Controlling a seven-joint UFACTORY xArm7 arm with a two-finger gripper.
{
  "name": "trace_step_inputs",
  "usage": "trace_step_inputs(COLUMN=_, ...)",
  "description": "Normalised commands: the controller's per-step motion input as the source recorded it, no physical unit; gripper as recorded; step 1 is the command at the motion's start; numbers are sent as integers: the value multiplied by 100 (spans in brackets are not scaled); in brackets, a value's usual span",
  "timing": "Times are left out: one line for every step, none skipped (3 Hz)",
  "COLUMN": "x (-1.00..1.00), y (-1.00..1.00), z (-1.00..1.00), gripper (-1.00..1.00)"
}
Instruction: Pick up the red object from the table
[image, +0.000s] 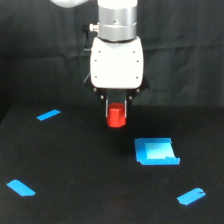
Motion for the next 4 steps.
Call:
trace_step_inputs(x=-4, y=5, z=72, gripper=-99)
trace_step_inputs(x=0, y=3, z=13, gripper=-99)
trace_step_inputs(x=5, y=-3, z=2, gripper=-99)
trace_step_inputs(x=0, y=5, z=-5, gripper=-100)
